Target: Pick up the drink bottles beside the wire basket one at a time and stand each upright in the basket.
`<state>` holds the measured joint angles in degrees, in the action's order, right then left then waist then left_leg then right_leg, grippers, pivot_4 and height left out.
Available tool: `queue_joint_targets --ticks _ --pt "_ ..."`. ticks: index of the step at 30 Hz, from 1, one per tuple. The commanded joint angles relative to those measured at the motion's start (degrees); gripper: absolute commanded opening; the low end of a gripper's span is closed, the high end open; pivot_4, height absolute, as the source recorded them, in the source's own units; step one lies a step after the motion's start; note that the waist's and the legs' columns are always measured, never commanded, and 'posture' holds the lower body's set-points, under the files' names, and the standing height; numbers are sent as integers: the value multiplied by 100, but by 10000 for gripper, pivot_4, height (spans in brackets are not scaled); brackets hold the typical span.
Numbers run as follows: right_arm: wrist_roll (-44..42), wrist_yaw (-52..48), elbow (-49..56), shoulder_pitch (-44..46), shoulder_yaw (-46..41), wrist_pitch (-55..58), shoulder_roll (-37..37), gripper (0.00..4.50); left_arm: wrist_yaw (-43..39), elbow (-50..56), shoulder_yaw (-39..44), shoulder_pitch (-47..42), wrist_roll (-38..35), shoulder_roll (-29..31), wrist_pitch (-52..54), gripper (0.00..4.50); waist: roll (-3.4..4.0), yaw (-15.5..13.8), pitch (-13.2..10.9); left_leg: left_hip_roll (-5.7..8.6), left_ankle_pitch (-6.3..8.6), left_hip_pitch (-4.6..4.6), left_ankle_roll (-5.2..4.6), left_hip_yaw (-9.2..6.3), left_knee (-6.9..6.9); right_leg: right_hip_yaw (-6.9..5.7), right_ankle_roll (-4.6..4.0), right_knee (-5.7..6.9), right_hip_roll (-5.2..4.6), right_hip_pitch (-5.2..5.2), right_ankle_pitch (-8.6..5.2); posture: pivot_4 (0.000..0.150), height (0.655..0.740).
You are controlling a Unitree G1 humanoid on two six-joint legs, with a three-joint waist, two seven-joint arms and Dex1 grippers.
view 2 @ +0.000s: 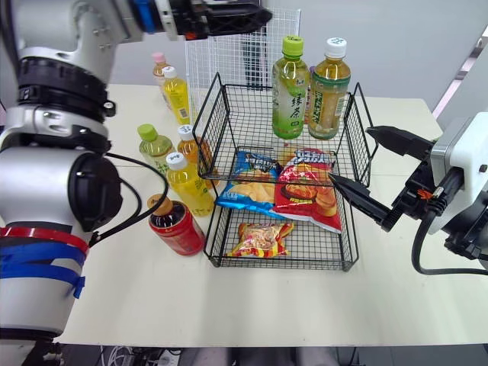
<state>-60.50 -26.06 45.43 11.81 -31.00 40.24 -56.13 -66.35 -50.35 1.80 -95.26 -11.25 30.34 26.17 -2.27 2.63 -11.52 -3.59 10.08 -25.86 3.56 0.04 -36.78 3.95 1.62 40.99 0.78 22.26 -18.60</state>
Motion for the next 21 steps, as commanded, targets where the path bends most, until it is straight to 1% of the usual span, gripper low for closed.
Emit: queue_joint_targets --ticks 1,6,9,12,16,18,21 --pt "100 -116 -157 307 185 -238 -10 45000 585 501 328 163 57 563 22 44880 0 9 0 0 0 0 0 0 -3 1 0 3 0 0 0 1500 7360" --pt "168 -392 -372 676 641 -316 7 45000 1039 1094 595 991 87 1326 -51 44880 2 29 1 -3 0 0 0 -1 1 -1 -2 2 1 2 1 1500 7360" --pt "193 -491 -440 862 864 -330 32 45000 1200 1429 805 1508 -50 1595 220 44880 2 4 1 -4 0 0 0 -3 -4 -4 -2 4 0 1 1 1500 7360" --pt "250 -639 -408 1058 1251 -341 88 45000 1267 1924 1029 2685 -13 2007 154 44880 5 -22 3 -1 0 1 0 -2 -10 -4 -2 6 -7 -2 2 1500 7360" --pt "321 -700 -384 1265 1571 -331 207 45000 1370 2444 1379 3849 -234 2105 110 44880 8 -33 6 -9 -1 5 0 -5 -11 -8 -4 13 -6 -2 2 1500 7360" --pt "265 -671 -340 1330 1655 -286 268 45000 1359 2713 1460 4258 -346 2072 140 44880 6 -90 6 -8 0 1 0 -10 -15 -15 -4 14 -7 -3 3 1500 7360" --pt "185 -602 -132 1302 1799 -206 333 45000 1560 3020 1597 4825 -523 1871 153 44880 2 -134 8 -6 0 -3 0 -15 -16 -20 -4 9 -12 -6 3 1500 7360"
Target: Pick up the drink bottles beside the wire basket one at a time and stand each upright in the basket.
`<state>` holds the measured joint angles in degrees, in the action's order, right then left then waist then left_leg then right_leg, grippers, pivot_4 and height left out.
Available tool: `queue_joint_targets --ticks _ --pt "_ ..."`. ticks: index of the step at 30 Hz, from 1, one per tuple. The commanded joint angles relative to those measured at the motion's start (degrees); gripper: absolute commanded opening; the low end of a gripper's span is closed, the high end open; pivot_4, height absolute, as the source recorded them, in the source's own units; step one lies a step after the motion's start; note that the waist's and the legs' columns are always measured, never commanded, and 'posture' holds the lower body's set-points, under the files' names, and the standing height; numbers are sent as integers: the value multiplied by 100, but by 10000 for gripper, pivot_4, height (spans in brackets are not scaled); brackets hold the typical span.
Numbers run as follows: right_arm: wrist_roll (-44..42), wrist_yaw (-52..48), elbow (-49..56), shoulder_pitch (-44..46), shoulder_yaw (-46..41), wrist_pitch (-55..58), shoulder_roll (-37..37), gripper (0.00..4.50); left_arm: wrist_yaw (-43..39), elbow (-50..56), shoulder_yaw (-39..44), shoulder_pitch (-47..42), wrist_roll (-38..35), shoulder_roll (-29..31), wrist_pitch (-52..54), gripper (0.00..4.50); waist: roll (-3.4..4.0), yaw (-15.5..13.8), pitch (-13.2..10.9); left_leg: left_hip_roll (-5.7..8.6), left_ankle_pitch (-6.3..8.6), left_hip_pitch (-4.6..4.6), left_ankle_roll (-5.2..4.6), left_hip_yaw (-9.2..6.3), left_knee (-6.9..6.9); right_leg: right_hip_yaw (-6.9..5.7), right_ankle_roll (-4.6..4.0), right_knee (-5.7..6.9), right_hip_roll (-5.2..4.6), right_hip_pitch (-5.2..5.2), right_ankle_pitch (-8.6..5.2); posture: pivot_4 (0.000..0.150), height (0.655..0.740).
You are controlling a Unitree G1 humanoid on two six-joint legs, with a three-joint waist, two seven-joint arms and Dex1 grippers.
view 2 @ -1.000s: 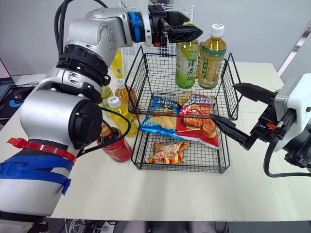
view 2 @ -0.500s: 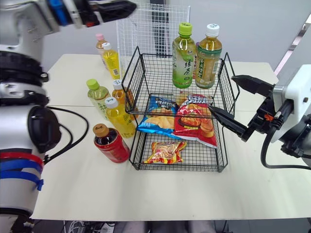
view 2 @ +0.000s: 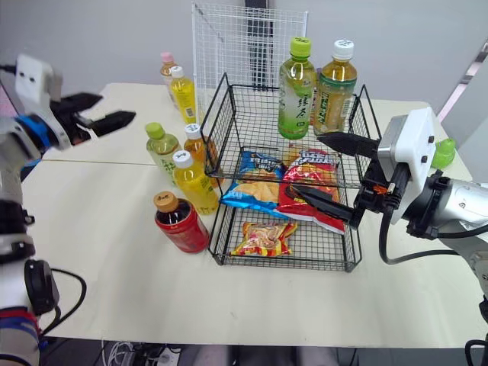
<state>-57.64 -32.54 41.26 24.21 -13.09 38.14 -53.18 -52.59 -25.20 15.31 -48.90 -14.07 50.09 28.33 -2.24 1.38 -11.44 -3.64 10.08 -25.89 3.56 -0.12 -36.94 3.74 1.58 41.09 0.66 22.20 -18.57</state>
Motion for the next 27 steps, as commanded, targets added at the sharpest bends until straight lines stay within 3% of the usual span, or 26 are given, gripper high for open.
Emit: queue_joint_targets --ticks 1,11,20,27 --pt "-113 72 349 37 36 24 41 45000 265 606 293 329 -299 -178 -32 44880 0 -15 0 0 0 0 0 0 0 0 0 0 -3 -1 0 1500 7360" --pt "-78 117 624 -369 -83 42 45 45000 872 1270 430 940 -699 -614 324 44880 -3 18 3 2 0 4 -1 1 2 3 2 2 2 -2 2 1500 7360" --pt "-192 422 692 -59 138 152 139 45000 2081 688 136 296 -274 -1273 -88 44880 -5 19 4 5 0 4 0 -1 -1 3 6 1 3 -5 4 1500 7360" --pt "-305 625 713 125 247 262 170 45000 2031 76 -182 -185 -184 -1418 -105 44880 -5 24 4 5 0 4 0 2 2 5 5 0 4 -3 4 1500 7360"
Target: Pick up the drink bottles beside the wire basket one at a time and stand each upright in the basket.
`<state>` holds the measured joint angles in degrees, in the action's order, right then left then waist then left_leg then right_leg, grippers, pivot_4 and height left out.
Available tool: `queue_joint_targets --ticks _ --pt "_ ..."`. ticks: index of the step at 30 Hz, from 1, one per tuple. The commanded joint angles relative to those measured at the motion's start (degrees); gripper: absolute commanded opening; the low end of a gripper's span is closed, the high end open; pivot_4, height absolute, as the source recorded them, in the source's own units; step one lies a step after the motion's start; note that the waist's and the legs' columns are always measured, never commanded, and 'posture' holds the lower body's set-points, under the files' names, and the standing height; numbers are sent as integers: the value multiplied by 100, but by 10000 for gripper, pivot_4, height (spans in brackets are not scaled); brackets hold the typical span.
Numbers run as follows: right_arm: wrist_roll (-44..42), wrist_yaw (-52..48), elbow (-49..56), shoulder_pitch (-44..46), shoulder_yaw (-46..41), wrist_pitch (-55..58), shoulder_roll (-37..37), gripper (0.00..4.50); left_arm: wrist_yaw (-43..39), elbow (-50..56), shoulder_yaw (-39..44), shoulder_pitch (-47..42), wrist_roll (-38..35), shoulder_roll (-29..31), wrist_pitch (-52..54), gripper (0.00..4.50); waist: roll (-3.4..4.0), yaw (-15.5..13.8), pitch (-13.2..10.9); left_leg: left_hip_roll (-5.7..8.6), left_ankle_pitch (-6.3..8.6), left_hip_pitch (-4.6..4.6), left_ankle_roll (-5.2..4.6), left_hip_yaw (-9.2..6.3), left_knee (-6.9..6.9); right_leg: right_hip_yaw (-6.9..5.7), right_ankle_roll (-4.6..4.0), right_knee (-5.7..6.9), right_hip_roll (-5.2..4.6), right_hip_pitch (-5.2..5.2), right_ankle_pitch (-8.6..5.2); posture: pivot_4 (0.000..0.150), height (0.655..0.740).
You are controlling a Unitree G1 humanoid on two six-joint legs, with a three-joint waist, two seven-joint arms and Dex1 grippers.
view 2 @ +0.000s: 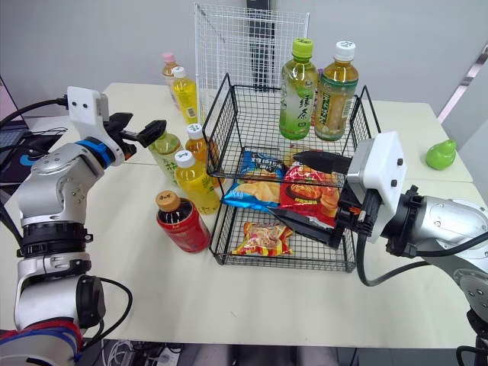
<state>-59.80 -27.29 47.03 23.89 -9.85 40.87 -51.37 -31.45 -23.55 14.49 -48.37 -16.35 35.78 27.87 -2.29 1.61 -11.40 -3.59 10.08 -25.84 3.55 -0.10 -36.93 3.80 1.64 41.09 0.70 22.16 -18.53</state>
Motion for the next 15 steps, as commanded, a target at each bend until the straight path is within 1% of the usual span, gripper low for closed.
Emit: queue_joint_targets --ticks 1,4,7,10,12,13,14,15 --pt "-92 114 138 168 -71 -4 -9 45000 -95 -143 -137 -267 55 14 -51 44880 0 1 0 0 0 0 0 -1 0 -2 0 0 0 0 0 1500 7360" --pt "-130 160 151 182 -70 10 0 45000 -135 -240 -220 -329 72 -4 -90 44880 0 1 0 -1 0 0 0 -2 0 -2 0 0 1 0 0 1500 7360" --pt "-167 200 163 188 -78 21 5 45000 -149 -295 -240 -370 78 -12 -147 39303 0 0 0 0 0 0 0 -1 0 -2 0 0 0 0 0 1500 7360" --pt "-191 221 168 187 -96 34 5 45000 -166 -300 -244 -376 64 -8 -145 30193 0 1 0 -1 0 0 0 -2 0 -2 0 0 0 0 0 1500 7360" --pt "-197 233 172 181 -108 37 0 45000 -178 -264 -229 -348 47 -5 -126 23341 0 1 0 -1 0 0 0 -2 0 -2 0 0 0 0 0 1500 7360" --pt "-195 235 173 174 -114 35 -5 45000 -196 -213 -227 -311 40 8 -115 22130 0 1 0 -1 0 0 0 -2 0 -2 0 0 0 0 0 1500 7360" --pt "-196 240 174 169 -119 33 -11 45000 -210 -156 -216 -270 29 29 -99 17475 0 1 0 -1 0 0 0 -1 0 -2 0 0 0 0 0 1500 7360" --pt "-191 239 174 158 -130 30 -22 45000 -236 -83 -197 -221 15 67 -85 14418 0 1 0 -1 0 0 0 -2 0 -2 0 0 0 0 0 1500 7360"
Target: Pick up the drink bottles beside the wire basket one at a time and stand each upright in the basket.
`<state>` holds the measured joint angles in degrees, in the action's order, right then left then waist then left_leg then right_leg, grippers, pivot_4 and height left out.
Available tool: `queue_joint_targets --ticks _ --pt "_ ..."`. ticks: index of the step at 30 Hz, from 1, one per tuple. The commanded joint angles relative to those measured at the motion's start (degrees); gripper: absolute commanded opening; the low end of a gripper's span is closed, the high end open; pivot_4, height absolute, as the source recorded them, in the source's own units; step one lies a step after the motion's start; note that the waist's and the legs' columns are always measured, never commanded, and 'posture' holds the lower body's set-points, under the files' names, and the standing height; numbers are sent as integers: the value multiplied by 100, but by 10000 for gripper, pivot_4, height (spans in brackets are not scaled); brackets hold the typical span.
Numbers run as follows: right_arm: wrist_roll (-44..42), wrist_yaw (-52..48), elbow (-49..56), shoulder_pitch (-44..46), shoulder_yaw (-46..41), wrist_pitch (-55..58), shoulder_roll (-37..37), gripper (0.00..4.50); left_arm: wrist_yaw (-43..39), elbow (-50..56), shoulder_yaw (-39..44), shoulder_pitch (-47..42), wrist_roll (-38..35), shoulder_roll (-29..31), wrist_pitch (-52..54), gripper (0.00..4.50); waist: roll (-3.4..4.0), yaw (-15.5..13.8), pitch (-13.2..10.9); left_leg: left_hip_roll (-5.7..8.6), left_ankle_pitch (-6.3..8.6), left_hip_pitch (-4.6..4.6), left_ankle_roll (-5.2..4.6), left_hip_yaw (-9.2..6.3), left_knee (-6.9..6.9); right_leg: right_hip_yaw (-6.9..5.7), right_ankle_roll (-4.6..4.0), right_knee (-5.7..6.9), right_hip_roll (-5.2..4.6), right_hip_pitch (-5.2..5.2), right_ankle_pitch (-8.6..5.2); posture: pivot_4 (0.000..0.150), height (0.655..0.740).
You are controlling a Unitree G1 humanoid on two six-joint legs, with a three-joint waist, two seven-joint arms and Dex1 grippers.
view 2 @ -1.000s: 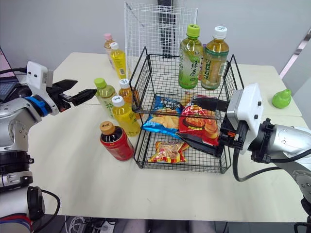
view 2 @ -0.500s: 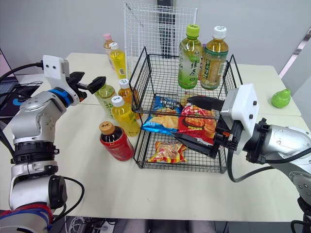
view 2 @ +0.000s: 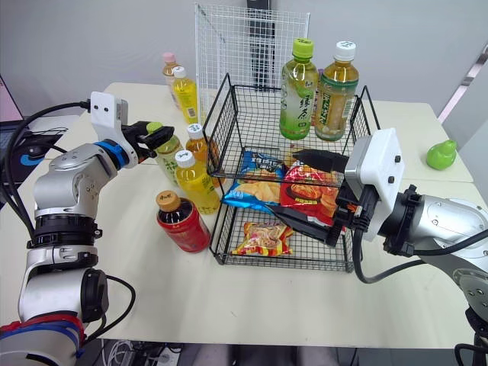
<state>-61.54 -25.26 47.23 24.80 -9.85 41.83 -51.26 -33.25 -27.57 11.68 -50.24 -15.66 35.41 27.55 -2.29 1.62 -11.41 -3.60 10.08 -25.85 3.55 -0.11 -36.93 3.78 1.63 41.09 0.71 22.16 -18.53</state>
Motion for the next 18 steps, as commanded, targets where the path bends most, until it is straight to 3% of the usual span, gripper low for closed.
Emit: queue_joint_targets --ticks 1,8,13,18 --pt "-16 39 160 58 -138 -67 -41 45000 -74 373 100 2 -65 132 -41 13478 0 0 0 0 0 0 0 0 0 0 0 0 0 0 0 1500 7360" --pt "-30 -48 175 -135 -446 -120 -170 45000 -991 718 209 -235 -282 962 -24 13481 -1 8 -2 -4 0 -3 0 0 5 -1 0 -1 3 8 0 1500 7360" --pt "-220 -161 189 -394 -860 -119 -336 45000 -1808 376 -89 -1421 -361 1468 369 13480 -15 -48 -9 -1 0 -11 0 -9 1 -11 0 -6 4 6 0 1500 7360" --pt "-484 -191 336 -775 -1270 -109 -488 45000 -2425 -562 -642 -3183 -96 1351 430 13480 -16 -141 -9 8 1 -11 -1 -4 0 -9 2 -16 -2 1 0 1500 7360"
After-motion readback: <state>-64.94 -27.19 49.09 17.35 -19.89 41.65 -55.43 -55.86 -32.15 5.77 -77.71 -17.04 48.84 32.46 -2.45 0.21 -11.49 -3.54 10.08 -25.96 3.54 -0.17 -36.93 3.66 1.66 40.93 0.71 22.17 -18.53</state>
